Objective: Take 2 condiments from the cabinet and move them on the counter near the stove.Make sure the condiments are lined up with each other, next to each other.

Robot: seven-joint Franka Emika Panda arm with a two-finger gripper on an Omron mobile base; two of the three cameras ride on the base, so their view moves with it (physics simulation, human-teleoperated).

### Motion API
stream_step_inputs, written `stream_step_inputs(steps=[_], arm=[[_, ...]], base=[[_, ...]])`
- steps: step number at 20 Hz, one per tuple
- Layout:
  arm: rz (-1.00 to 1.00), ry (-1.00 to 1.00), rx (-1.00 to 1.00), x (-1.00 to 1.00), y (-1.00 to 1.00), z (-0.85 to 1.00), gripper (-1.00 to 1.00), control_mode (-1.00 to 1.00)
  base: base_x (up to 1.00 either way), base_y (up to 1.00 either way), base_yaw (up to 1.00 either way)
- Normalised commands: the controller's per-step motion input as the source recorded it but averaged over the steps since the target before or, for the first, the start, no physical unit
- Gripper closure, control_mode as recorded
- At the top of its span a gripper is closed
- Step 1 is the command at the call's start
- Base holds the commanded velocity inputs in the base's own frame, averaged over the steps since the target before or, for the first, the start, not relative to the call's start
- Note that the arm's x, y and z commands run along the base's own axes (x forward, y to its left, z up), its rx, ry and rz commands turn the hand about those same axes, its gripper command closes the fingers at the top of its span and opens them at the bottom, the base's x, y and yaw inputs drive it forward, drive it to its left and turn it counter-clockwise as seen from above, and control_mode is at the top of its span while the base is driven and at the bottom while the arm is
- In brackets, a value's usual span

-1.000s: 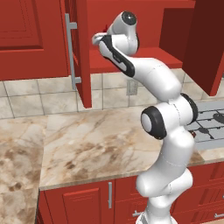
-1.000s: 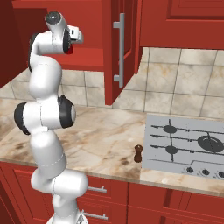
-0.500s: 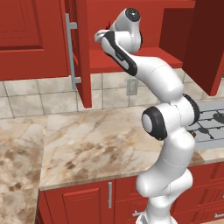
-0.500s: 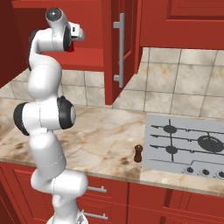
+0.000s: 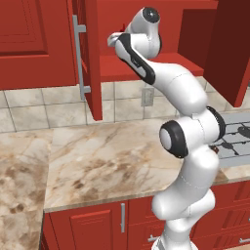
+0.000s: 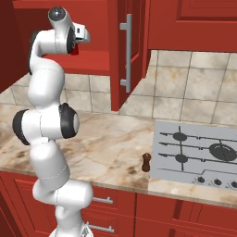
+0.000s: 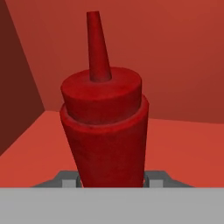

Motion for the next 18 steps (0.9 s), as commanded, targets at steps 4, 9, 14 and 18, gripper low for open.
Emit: stream_step_inputs(steps=[4, 9, 14, 18], arm=[[0.0, 0.0, 0.0, -0.32, -0.15, 0.0, 1.0, -1.0], [0.0, 0.0, 0.0, -0.45, -0.26, 0.0, 1.0, -1.0], [0.0, 0.0, 0.0, -0.44, -0.27, 0.0, 1.0, -1.0], [0.0, 0.0, 0.0, -0.45, -0.25, 0.0, 1.0, -1.0]], base=[[0.0, 0.0, 0.0], [0.0, 0.0, 0.0], [0.0, 0.0, 0.0], [0.0, 0.0, 0.0]])
